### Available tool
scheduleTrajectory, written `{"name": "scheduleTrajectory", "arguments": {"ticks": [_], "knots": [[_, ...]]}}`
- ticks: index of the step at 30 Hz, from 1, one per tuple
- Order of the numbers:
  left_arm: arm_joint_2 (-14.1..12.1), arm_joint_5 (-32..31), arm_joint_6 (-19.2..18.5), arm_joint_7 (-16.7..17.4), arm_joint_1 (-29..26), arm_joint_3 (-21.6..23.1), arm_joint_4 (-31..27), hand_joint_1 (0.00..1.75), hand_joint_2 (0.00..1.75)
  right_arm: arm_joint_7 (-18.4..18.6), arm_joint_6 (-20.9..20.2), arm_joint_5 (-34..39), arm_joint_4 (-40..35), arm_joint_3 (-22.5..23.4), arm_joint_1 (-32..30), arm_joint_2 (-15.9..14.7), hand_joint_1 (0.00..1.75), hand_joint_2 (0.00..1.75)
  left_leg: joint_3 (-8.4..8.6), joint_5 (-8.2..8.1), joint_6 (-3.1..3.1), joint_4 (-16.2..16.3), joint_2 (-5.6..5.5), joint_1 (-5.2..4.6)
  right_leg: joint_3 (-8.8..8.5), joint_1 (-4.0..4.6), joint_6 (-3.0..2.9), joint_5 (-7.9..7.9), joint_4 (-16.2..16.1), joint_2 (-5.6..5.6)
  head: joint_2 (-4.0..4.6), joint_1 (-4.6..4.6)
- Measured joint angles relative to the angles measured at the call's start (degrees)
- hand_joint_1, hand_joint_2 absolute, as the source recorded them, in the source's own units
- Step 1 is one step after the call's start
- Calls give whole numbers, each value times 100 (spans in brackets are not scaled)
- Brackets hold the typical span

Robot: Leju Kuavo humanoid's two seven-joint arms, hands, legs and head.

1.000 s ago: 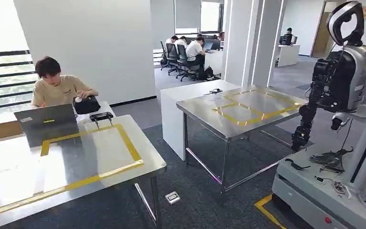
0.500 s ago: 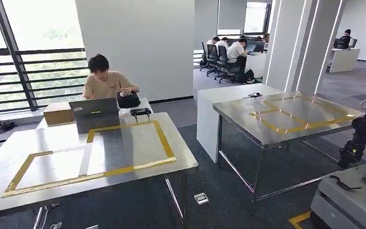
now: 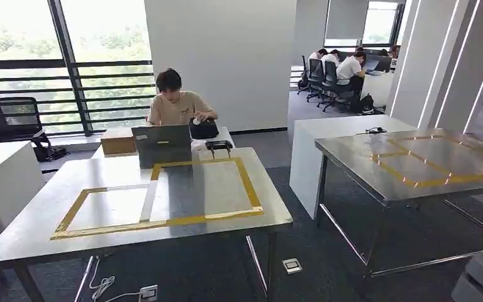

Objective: Take the parts from the cabinet and place them on the table.

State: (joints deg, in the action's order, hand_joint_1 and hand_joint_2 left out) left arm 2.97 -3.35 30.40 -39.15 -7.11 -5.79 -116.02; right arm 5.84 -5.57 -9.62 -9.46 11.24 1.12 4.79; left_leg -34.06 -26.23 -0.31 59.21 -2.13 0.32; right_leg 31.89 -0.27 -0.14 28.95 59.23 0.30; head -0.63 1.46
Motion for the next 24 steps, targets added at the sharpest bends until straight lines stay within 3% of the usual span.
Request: {"name": "scheduleTrajectory", "arguments": {"ticks": [1, 2, 3, 5, 6, 7, 8, 11, 12, 13, 14, 15, 16, 17, 18, 19, 21, 22, 23, 24], "knots": [[7, -22, 0, 0, 21, 2, 11, 175, 175, -15, -15, 4, 0, 15, -7, 9, 0, 0, -2, -63, 61, 14, 8, -13, -2, -5, 28, -16, -24, -3, 0, 0], [9, -37, 0, -11, 28, 0, 22, 175, 175, -15, -26, 9, 0, 33, -8, 11, 0, 0, -8, -32, 138, 2, 14, -9, -4, 0, 17, -20, -25, -3, 0, 0], [9, -46, 0, -13, 47, 0, 26, 175, 175, -13, -28, 4, 0, 39, -4, 13, 0, 0, -32, -37, 127, -2, 15, -13, -10, -16, 16, -30, -42, -2, 0, 0], [11, -61, 2, -22, 96, 2, 22, 175, 175, -6, -31, -13, 0, 44, 0, 22, 0, 0, 13, -26, 160, -83, 17, -41, -38, -47, 47, -49, -115, -11, 0, 5], [9, -65, 7, -26, 117, 2, 11, 175, 175, -15, -33, -15, 0, 44, 9, 24, 0, 0, 96, 39, 230, -268, 10, -52, -113, -30, 64, -92, -237, -12, 0, 4], [22, -74, 11, -26, 110, 7, 7, 175, 175, -31, -31, -15, 0, 44, 9, 22, 0, 0, 321, 193, 232, -544, 33, 44, -150, -27, 37, -118, -192, -11, 0, 0], [26, -79, 24, -31, 126, 18, 9, 175, 175, -50, -33, -15, 0, 44, 11, 22, 0, 0, 397, 246, 232, -664, 32, 48, -91, -19, 66, 7, -77, -6, 0, 0], [42, -79, 26, -28, 126, 31, 30, 175, 175, -76, -33, -15, 0, 44, 13, 24, 0, 0, 375, 258, 120, -666, 55, 120, 517, -105, 199, 614, 1067, -5, 0, -2], [50, -81, 26, -28, 122, 31, 35, 175, 175, -87, -33, -15, 0, 44, 6, 20, 0, 0, 358, 235, 83, -642, 50, 153, 638, -143, 250, 639, 1278, -5, 0, -2], [57, -81, 28, -28, 112, 31, 39, 175, 175, -90, -35, -18, 0, 44, -1, 13, 0, 0, 344, 211, 28, -603, 44, 199, 622, -185, 303, 527, 1218, -6, 0, -4], [70, -83, 31, -28, 101, 31, 39, 175, 175, -87, -41, -24, 0, 46, -4, -4, 0, 0, 324, 174, -47, -533, 38, 264, 484, -236, 374, 318, 922, -7, 0, -2], [77, -87, 28, -31, 93, 31, 39, 175, 175, -79, -48, -44, 0, 46, -3, -9, 0, 0, 291, 112, -151, -413, 33, 346, 217, -304, 462, 45, 399, -9, 0, -4], [83, -94, 29, -31, 91, 31, 39, 175, 175, -63, -48, -57, 0, 44, -1, -13, 0, 0, 239, 22, -265, -261, 32, 397, -5, -381, 561, -97, -65, -6, 0, -4], [85, -100, 33, -35, 83, 31, 31, 175, 175, -61, -70, -59, 0, 44, -2, 41, 0, 0, 150, -74, -386, -143, 38, 356, 136, -313, 600, 42, 209, 81, 0, -37], [85, -116, 33, -43, 72, 31, 24, 175, 175, -72, -85, -61, 0, 46, 5, 18, 0, 0, 103, -169, -422, -20, 20, 385, 140, -306, 378, 86, 233, 85, -2, -14], [107, -138, 33, -57, 62, 41, 19, 175, 175, -65, -94, -61, 0, 46, -15, 7, 0, 0, 116, -187, -446, -23, 13, 374, 158, -305, 261, 140, 279, 78, -2, 18], [107, -151, 35, -50, 21, 39, 17, 175, 175, -63, -101, -66, 0, 48, -23, 2, 0, 0, 161, -193, -469, -65, -14, 394, 153, -298, 147, 191, 333, 52, -2, 17], [107, -151, 39, -50, 16, 39, 17, 175, 175, -61, -103, -68, 0, 48, -19, 0, 0, 0, 167, -204, -469, -21, 33, 404, 107, -290, 89, 199, 326, 34, -2, 26], [107, -151, 39, -50, 20, 42, 17, 175, 175, -61, -103, -68, 0, 48, -20, 2, 0, 0, 90, -298, -426, 183, 159, 388, 65, -273, 54, 218, 320, 13, -2, 28], [107, -151, 39, -59, 19, 44, 17, 175, 175, -63, -105, -68, 0, 48, -22, 2, 0, 0, -94, -466, -401, 530, 209, 350, 34, -253, 25, 236, 312, -3, -2, 28]]}}
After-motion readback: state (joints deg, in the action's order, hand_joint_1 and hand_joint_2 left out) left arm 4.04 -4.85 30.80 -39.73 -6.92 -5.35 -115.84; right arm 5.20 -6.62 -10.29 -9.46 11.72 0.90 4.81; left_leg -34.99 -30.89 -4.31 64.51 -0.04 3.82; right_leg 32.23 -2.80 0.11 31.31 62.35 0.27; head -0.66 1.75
